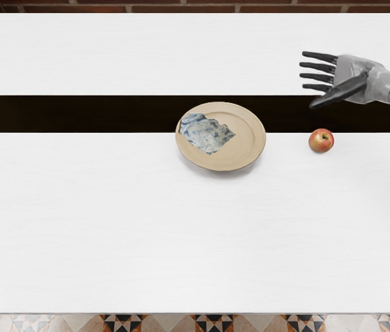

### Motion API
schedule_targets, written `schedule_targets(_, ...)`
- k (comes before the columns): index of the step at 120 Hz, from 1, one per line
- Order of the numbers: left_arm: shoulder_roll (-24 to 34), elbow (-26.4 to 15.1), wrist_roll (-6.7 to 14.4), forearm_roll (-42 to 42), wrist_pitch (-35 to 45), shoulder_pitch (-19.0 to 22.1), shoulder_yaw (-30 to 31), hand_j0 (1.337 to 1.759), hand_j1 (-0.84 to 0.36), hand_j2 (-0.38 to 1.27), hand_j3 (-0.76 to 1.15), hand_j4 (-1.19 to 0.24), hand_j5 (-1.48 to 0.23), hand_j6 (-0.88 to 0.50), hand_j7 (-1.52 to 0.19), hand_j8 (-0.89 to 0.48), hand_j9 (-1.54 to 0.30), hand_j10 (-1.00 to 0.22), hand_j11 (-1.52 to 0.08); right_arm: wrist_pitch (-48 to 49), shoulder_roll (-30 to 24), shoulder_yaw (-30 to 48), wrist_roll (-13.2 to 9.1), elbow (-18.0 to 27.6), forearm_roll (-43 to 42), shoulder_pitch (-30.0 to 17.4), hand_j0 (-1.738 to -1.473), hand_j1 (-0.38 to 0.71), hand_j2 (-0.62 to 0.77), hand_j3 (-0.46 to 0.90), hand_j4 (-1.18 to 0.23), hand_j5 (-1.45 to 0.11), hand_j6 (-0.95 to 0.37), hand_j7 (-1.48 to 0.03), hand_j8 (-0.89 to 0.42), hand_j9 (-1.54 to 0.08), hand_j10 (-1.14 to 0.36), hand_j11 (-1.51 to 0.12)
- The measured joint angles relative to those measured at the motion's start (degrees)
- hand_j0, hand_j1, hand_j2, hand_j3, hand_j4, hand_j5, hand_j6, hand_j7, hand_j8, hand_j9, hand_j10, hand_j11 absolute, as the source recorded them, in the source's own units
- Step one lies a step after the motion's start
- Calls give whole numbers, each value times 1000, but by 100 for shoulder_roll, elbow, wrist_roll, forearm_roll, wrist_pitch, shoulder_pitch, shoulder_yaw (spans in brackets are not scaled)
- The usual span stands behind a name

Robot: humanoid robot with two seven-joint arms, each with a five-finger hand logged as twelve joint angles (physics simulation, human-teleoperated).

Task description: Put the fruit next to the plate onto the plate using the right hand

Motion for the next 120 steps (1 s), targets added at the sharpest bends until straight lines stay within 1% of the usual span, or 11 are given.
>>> schedule_targets(23,0,0,0,0,0,0,0,1658,56,49,0,-245,-318,-246,-318,-246,-318,-245,-318,0,65,15,-7,3,-153,50,-1658,-302,-7,0,-39,-52,-39,-52,-39,-52,-39,-52)
schedule_targets(36,0,0,0,0,0,0,0,1658,56,49,0,-245,-318,-246,-318,-246,-318,-245,-318,0,-33,-14,-17,29,-947,318,-1658,-302,-7,0,-40,-52,-39,-52,-39,-52,-39,-52)
schedule_targets(40,0,0,0,0,0,0,0,1658,56,49,0,-245,-318,-246,-318,-246,-318,-245,-318,0,-125,-22,-19,148,-1204,428,-1658,-302,-7,0,-40,-52,-39,-52,-39,-52,-39,-52)
schedule_targets(46,0,0,0,0,0,0,0,1658,56,49,0,-246,-318,-246,-318,-246,-318,-245,-318,0,-379,-151,-36,602,-1564,630,-1658,-302,-7,0,-40,-52,-39,-52,-39,-52,-39,-52)
schedule_targets(62,0,0,0,-1,0,0,0,1658,56,49,0,-245,-318,-246,-318,-246,-318,-245,-318,0,-1168,-714,-724,2160,-2213,1115,-1658,-302,-7,0,-41,-52,-41,-52,-40,-52,-40,-52)
schedule_targets(70,0,0,0,-1,0,0,0,1658,56,49,0,-245,-318,-246,-318,-246,-318,-245,-318,-166,-1503,-893,-1179,2850,-2562,1210,-1658,-302,-7,0,-41,-52,-42,-52,-41,-52,-41,-52)
schedule_targets(77,0,0,0,-1,0,0,0,1658,56,49,0,-245,-318,-246,-318,-246,-318,-245,-318,-551,-1718,-984,-1673,3377,-2793,1254,-1658,-302,-7,0,-42,-53,-43,-52,-42,-53,-42,-52)
schedule_targets(84,0,0,0,0,0,0,0,1658,56,49,0,-245,-318,-246,-318,-246,-318,-245,-318,-1121,-1849,-1047,-1989,3783,-2970,1277,-1658,-301,-7,0,-43,-53,-44,-53,-43,-53,-43,-53)
schedule_targets(91,0,0,0,0,0,0,0,1658,56,49,0,-245,-318,-246,-318,-246,-318,-245,-318,-1740,-1895,-1086,-2170,4067,-3112,1262,-1658,-301,-7,0,-44,-54,-45,-53,-44,-53,-43,-53)
schedule_targets(102,0,0,0,0,0,0,0,1658,56,49,0,-245,-318,-246,-318,-246,-318,-245,-318,-2659,-1758,-1298,-2339,4323,-3229,1246,-1658,-301,-7,0,-45,-54,-46,-54,-45,-54,-44,-54)
schedule_targets(120,0,0,0,0,0,0,0,1658,56,49,0,-245,-318,-246,-318,-246,-318,-245,-318,-3856,-1317,-1629,-2462,4441,-3433,1268,-1658,-301,-7,0,-45,-54,-47,-54,-46,-54,-45,-54)
